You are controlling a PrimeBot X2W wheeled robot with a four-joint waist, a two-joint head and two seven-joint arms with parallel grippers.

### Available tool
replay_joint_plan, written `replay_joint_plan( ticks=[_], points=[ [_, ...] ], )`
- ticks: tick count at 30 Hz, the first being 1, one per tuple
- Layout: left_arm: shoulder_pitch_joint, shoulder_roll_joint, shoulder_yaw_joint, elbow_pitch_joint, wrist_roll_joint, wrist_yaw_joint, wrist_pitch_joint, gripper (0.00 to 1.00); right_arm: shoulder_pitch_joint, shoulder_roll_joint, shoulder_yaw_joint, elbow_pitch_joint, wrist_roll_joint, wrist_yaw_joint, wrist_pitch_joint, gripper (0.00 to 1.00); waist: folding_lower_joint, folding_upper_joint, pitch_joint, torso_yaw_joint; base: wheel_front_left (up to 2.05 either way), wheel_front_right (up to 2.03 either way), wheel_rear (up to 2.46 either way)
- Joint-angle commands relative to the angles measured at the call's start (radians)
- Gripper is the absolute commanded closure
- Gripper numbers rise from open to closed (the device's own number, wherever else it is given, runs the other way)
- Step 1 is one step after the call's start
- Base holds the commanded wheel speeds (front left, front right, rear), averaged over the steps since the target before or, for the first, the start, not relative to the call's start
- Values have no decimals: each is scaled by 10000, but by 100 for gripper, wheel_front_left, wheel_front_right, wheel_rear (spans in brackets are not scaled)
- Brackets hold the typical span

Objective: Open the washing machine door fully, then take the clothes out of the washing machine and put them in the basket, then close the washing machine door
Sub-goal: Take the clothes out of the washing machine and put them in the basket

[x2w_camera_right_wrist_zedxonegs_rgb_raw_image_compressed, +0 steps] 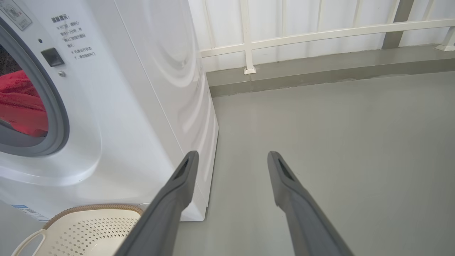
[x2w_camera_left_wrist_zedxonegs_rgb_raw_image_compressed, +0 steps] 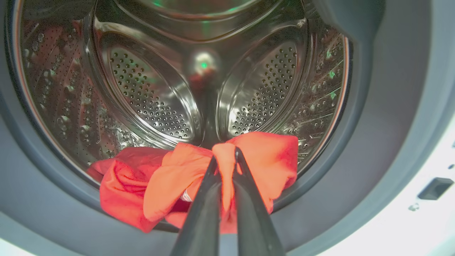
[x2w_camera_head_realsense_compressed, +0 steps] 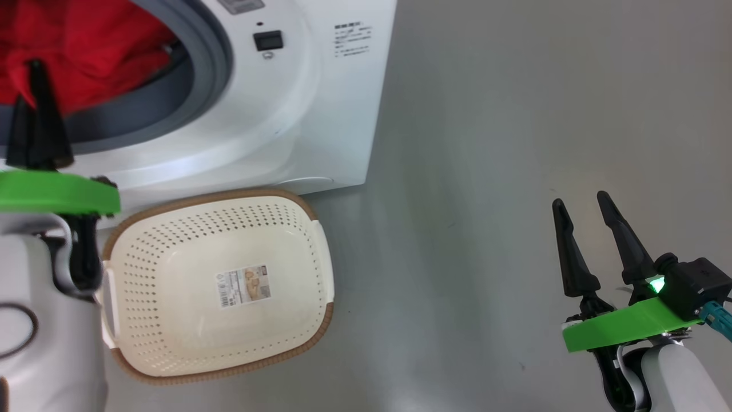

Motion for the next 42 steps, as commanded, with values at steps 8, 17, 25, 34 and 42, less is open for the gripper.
replay_joint_plan(
  ticks=[8, 17, 25, 34, 42],
  points=[
    [1592, -169, 366, -2539, 161, -53, -48, 100, 313, -58, 50, -209, -14, 65, -65, 0, 0, -1, -246, 383, 0, 0, 0],
    [2841, -512, 169, -4732, 419, -53, -48, 100, 382, -24, 67, -214, 1, 65, -65, 0, 0, -1, -341, 445, 0, 0, 0],
    [3452, -685, 1, -5248, 551, -53, -48, 100, 380, -25, 33, -228, 11, 65, -65, 0, 0, -1, -270, 475, 0, 0, 0],
    [3594, -779, 23, -3966, 401, -53, -48, 100, 212, 15, 129, -250, 29, 65, -65, 0, 0, -1, 87, 379, 0, 0, 0],
    [3467, -802, -133, -1973, 637, -53, -48, 100, -85, 76, 194, -315, 39, 65, -65, 0, 0, -1, 750, 233, 0, 0, 0]
  ],
)
